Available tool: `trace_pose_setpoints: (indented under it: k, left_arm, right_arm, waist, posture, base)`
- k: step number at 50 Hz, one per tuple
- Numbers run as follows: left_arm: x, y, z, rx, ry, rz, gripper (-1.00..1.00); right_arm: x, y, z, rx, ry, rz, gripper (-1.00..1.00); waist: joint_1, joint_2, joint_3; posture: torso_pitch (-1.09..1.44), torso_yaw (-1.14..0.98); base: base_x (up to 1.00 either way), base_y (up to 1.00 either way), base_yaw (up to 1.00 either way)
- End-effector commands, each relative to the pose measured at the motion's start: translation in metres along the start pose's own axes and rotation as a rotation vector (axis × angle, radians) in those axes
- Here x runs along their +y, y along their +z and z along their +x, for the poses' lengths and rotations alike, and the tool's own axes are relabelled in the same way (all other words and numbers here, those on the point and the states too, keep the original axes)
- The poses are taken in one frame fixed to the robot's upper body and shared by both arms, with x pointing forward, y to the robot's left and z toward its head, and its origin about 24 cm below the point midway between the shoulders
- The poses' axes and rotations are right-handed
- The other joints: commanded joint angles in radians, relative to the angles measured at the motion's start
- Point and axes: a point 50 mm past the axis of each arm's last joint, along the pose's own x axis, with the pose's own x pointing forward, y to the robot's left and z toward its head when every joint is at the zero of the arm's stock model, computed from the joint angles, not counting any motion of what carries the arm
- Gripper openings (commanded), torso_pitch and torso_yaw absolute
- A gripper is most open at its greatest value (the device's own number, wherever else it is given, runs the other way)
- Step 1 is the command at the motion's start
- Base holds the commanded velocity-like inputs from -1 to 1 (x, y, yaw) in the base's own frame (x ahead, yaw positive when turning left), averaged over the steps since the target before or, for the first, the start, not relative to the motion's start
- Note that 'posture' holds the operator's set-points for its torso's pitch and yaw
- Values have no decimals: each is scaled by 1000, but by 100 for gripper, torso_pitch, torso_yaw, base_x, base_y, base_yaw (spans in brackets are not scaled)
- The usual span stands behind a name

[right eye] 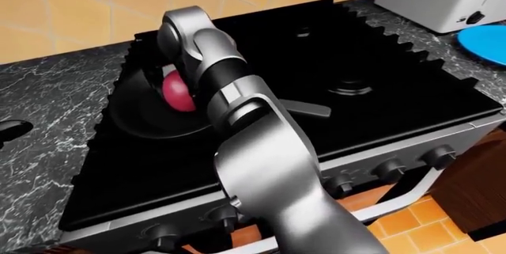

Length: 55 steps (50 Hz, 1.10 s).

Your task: Pick the onion from the pan and place it on the plate.

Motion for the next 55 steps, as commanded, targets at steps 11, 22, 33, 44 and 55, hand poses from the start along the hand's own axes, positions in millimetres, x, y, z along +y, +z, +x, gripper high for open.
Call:
trace_pose_setpoints:
  k: [11, 22, 33, 44, 55]
  left_arm:
    - [-3, 15, 2, -77, -16, 16, 100]
    - [-5, 14, 2, -74, -20, 18, 100]
    - [-4, 13, 1, -73, -21, 17, 100]
    - [-5, 15, 3, -75, -20, 21, 100]
    - [-5, 14, 3, -75, -20, 26, 100]
  right_arm:
    - [-26, 2, -24, -6, -98, -12, -100]
    - [-47, 2, -48, -62, -163, 51, -100]
    - [-61, 2, -68, -97, -193, 83, -100]
    - [-74, -8, -95, -81, -219, 73, -100]
    - [-78, -29, -115, -45, -257, 103, -100]
  waist:
    - [-5, 7, -19]
    - [-6, 3, -11]
    - [-6, 0, -6]
    - [-6, -4, -6]
    - [-8, -4, -7]
  posture:
    - [0, 0]
    - [0, 0]
    - [0, 0]
    - [0, 0]
    - [0, 0]
  base:
    - [0, 0, 0]
    - [0, 0, 0]
    - [0, 0, 0]
    - [0, 0, 0]
    - [0, 0, 0]
